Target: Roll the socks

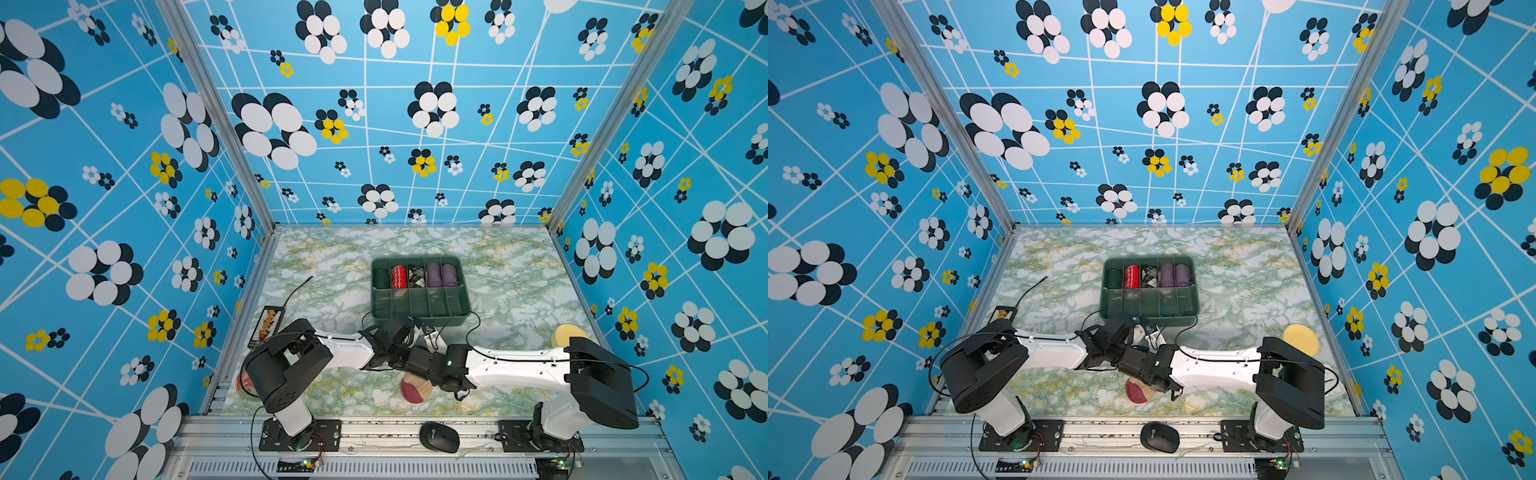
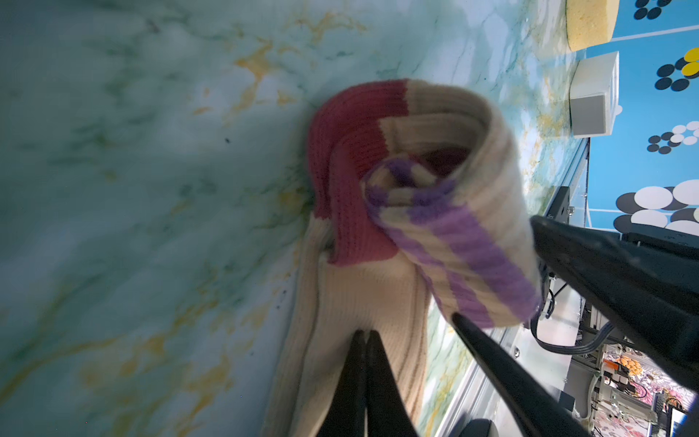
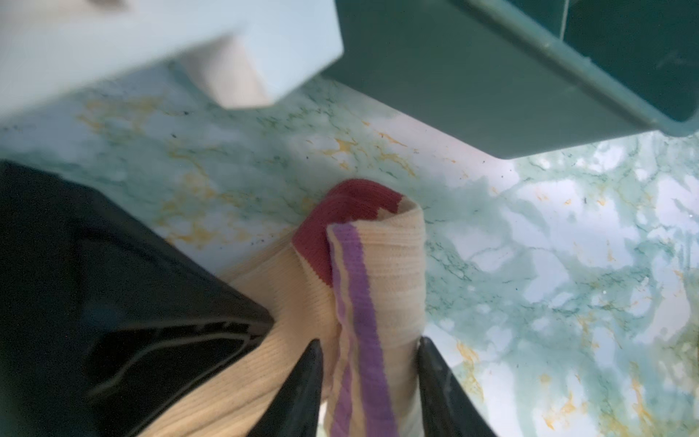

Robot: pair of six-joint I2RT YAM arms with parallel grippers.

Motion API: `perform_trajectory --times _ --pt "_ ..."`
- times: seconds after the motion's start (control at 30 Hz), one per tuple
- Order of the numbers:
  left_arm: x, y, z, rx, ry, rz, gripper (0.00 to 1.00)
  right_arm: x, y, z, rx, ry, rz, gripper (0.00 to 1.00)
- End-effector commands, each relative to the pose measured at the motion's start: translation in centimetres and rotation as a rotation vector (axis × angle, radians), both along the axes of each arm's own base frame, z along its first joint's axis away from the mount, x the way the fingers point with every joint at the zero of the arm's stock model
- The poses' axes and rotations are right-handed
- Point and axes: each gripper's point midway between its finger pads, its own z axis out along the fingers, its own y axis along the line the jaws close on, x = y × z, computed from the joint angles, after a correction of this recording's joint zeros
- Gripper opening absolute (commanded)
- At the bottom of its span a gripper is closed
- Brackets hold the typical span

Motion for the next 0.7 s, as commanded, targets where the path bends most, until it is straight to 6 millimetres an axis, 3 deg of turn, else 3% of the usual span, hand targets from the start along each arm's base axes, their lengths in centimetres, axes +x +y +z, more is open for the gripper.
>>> perform_trajectory --times 0.0,0.2,0.5,0.67 --pt "1.1 0.0 0.0 0.008 -0.009 0.013 0.07 -0.4 0.3 0.0 0.043 0.005 0.03 0.43" --pt "1.4 0.4 0.3 0.01 -0.015 0.024 0.06 -0.5 0.2 -0.5 0.05 0.01 0.022 0.42" --pt "1.5 1.2 0.4 0.024 -0.019 0.029 0.07 -0.1 -0.3 2.1 0.187 -0.043 0.001 0.41" --pt "1.6 1.1 0.6 0.021 -0.022 0.029 0.07 1.0 -3.3 2.6 0.28 -0.046 -0.107 0.37"
